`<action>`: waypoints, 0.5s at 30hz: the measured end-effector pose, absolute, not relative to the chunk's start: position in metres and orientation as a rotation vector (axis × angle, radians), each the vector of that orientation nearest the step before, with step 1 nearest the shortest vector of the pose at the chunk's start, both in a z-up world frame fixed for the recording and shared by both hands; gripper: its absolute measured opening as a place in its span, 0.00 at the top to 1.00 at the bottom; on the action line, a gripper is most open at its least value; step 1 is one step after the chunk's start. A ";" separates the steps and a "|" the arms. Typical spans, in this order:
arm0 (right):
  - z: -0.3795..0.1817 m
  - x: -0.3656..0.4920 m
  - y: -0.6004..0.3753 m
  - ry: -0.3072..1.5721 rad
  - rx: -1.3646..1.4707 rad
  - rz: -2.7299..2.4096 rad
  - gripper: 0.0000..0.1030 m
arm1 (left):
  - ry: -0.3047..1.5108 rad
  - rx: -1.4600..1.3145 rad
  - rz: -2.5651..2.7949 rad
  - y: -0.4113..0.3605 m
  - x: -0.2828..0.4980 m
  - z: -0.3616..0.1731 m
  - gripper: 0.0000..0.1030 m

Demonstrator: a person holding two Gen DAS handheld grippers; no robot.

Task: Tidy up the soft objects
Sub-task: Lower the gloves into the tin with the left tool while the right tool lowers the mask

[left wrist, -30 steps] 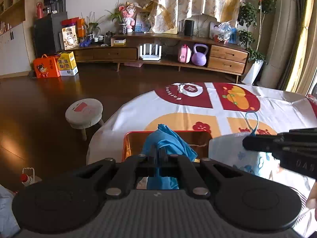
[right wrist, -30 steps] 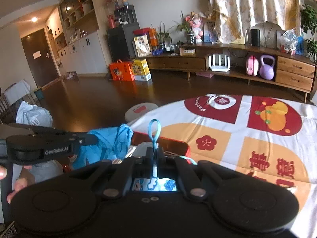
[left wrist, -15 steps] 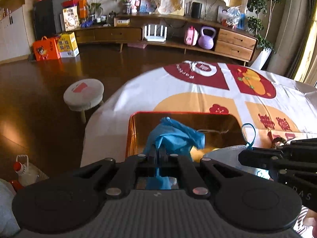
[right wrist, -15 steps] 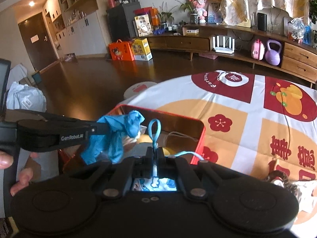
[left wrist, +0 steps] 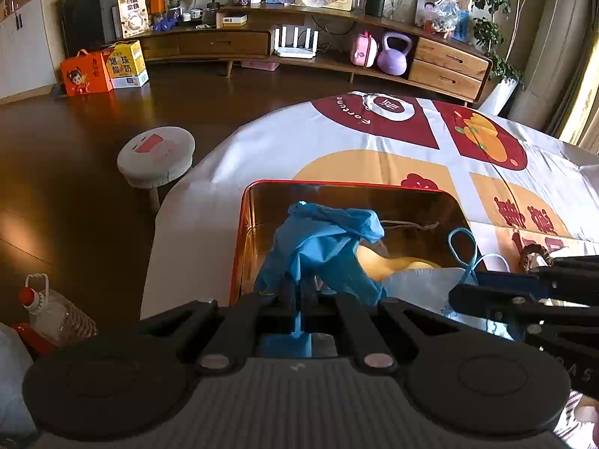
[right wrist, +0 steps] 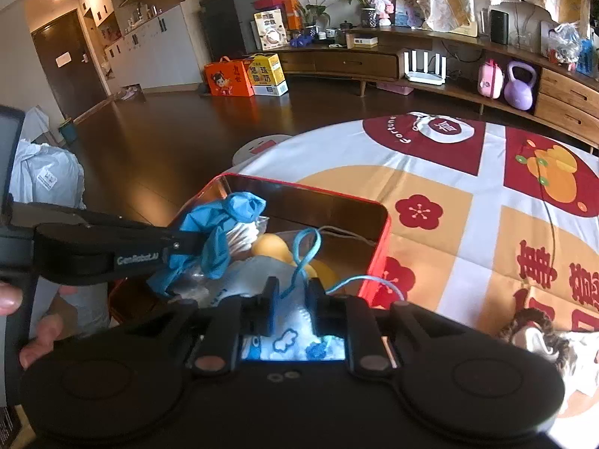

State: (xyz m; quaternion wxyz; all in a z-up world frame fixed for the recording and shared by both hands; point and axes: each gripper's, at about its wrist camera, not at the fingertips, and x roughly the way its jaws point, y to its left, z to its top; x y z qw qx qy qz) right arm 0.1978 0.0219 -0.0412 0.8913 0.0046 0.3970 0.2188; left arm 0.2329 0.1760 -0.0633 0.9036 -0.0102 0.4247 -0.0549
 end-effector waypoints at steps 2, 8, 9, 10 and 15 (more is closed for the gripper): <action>-0.040 0.198 0.019 0.828 0.015 0.456 0.80 | 0.881 -0.016 -0.099 0.175 0.232 -0.061 0.98; -0.033 0.188 0.008 0.824 0.023 0.449 0.73 | 0.864 -0.012 -0.108 0.170 0.223 -0.053 0.95; -0.032 0.186 0.006 0.823 0.025 0.451 0.73 | 0.862 -0.017 -0.109 0.170 0.221 -0.051 0.94; -0.031 0.185 0.005 0.822 0.026 0.451 0.73 | 0.859 -0.020 -0.107 0.169 0.219 -0.049 0.94; -0.023 0.175 -0.001 0.811 0.033 0.465 0.71 | 0.844 -0.024 -0.108 0.167 0.207 -0.040 0.93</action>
